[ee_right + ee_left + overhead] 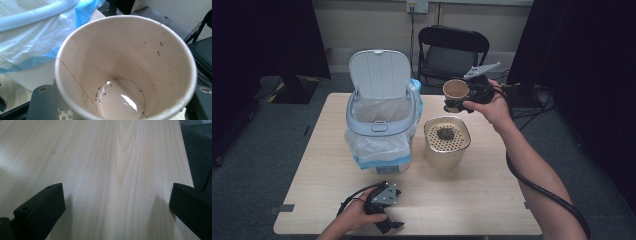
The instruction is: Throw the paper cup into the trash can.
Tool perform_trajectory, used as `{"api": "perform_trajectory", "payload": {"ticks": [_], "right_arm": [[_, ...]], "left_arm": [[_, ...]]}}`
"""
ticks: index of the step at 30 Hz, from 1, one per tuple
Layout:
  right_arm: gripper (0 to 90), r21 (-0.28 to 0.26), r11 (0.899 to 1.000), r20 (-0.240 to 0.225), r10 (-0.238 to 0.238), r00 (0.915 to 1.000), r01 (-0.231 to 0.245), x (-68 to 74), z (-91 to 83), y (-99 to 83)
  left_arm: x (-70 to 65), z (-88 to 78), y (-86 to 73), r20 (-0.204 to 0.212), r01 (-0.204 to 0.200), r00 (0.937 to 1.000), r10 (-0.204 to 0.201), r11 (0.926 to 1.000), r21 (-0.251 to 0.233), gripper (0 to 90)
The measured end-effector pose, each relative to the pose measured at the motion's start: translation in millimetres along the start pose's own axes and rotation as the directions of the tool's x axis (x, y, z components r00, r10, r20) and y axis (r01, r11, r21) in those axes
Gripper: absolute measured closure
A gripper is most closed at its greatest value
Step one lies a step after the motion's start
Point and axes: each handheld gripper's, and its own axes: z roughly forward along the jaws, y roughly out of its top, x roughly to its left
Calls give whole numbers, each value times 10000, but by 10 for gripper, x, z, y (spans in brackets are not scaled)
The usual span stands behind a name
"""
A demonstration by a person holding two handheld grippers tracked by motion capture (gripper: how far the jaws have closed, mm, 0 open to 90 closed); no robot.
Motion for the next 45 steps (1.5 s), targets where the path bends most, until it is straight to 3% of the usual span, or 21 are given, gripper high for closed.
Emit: {"api": "perform_trajectory", "payload": {"ticks": [34, 45], "right_arm": [[278, -212, 9990, -566, -408, 9976, 397, 203, -156, 620], [278, -341, 9979, -852, -586, 9946, 559, 317, -127, 795]], "left_arm": [[-4, 6, -3, 137, 109, 9998, -109, 9999, -2, 0], [-3, 5, -2, 129, 91, 9999, -91, 10000, 5, 0]]}}
